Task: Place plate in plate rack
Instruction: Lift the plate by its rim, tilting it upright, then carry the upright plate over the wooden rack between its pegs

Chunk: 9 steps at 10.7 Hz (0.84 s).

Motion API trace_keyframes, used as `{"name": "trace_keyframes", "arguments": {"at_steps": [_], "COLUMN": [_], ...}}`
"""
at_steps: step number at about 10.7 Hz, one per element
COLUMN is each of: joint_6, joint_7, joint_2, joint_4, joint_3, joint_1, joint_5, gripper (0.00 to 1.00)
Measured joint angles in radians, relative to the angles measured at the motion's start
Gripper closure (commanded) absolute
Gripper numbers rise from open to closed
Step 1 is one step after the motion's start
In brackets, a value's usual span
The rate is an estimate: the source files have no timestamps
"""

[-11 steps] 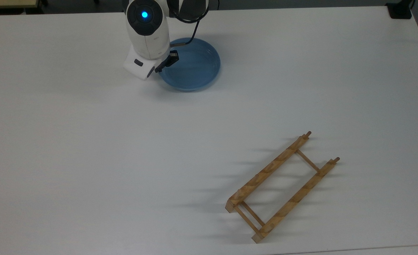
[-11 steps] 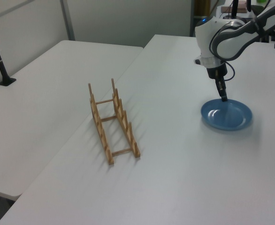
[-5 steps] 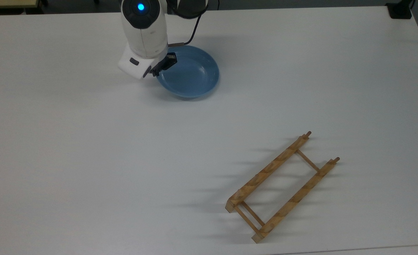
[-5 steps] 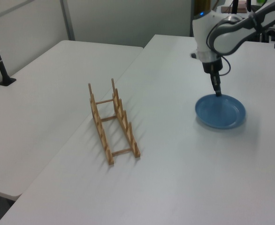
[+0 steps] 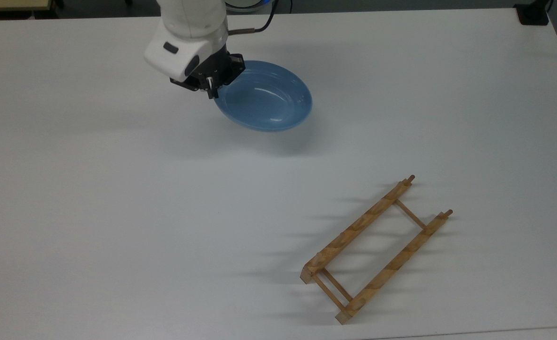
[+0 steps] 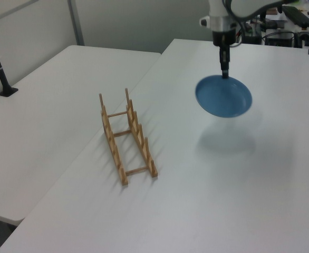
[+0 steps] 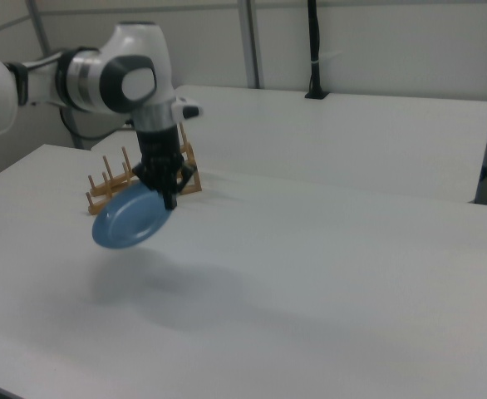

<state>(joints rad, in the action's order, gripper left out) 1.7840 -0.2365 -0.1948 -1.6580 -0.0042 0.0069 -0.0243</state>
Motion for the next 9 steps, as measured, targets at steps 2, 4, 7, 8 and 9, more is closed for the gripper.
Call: {"name": "trace_keyframes", "arguments": {"at_steps": [2,4,7,8,9], "joint_6": [0.0,0.015,0.171,0.22,0.27], "joint_7": [0.101,0.239,0.477,0.571,0.67], "joint_2": [-0.001,-0.001,-0.003,-0.005,-0.008], "joint_4": [0.086,0.165,0.197,0.197,0.197], "joint_3": [0.007,0.01,0.011,0.011,0.011], "joint_1": [0.024,0.082,0.181,0.211,0.239], "joint_5": [0.021,0.021,-0.021,-0.077,-0.143], "gripper": [1.0,1.0,1.0,1.0,1.0]}}
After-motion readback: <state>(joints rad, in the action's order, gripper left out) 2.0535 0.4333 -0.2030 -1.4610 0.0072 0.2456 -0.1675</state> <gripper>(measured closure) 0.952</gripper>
